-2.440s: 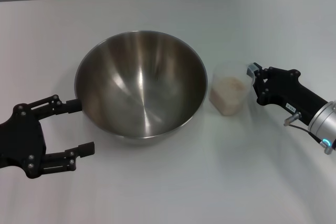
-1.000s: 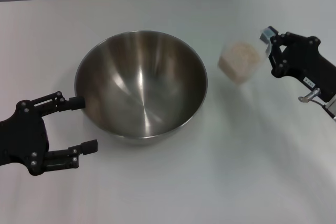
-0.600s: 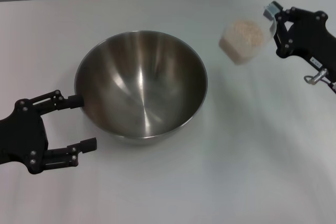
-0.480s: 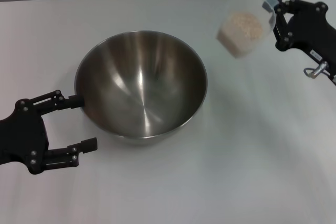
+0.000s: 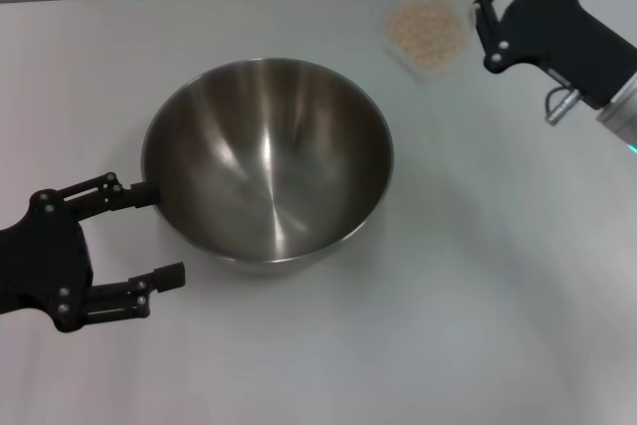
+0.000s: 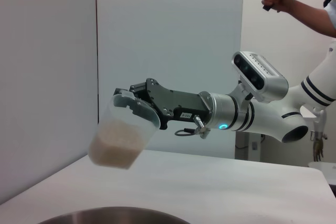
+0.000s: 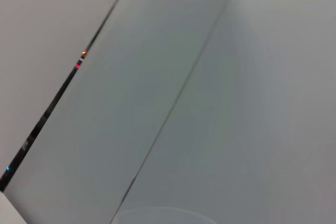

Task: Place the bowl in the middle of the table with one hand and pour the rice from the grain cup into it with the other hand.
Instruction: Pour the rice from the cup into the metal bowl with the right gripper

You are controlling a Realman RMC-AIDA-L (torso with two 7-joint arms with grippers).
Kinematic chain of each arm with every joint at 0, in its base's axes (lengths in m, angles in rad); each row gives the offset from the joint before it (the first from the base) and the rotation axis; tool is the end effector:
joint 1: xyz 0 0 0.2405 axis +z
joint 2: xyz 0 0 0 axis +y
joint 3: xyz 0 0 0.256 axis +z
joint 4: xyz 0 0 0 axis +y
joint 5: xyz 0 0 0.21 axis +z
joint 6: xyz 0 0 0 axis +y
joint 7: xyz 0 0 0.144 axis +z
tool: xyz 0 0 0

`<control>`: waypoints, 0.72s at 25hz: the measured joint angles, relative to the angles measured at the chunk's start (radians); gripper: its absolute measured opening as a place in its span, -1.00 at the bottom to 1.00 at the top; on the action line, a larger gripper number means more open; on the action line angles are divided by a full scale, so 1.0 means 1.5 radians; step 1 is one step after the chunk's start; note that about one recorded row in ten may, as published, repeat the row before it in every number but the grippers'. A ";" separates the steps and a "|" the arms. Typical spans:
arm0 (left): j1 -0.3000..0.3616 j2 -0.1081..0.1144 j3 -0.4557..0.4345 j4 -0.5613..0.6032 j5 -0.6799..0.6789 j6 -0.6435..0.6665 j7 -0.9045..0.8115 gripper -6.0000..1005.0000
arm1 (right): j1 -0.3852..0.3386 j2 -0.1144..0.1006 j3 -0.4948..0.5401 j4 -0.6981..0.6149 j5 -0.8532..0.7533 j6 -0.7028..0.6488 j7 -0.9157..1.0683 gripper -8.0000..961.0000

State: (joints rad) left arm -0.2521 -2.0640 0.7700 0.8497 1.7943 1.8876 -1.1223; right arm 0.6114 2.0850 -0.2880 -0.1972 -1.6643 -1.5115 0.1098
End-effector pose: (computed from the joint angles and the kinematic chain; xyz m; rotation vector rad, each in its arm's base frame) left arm -0.2805 0.2459 0.0408 -2.7451 -0.1985 -0.8937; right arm 0.2487 0.3522 -0.0027 -1.9858 -0.2950 0.7653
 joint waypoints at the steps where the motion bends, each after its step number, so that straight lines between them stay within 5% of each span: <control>1: 0.000 0.000 0.000 0.000 0.000 0.000 0.000 0.65 | 0.000 0.000 0.000 0.000 0.000 0.000 0.000 -0.95; 18: -0.007 0.003 -0.030 0.005 0.000 -0.002 -0.004 0.65 | 0.047 0.002 0.003 0.080 0.003 -0.022 -0.515 -0.95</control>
State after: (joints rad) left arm -0.2629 -2.0600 0.7249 0.8576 1.7949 1.8853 -1.1277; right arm 0.6824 2.0877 -0.2832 -0.0767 -1.6594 -1.5439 -0.6631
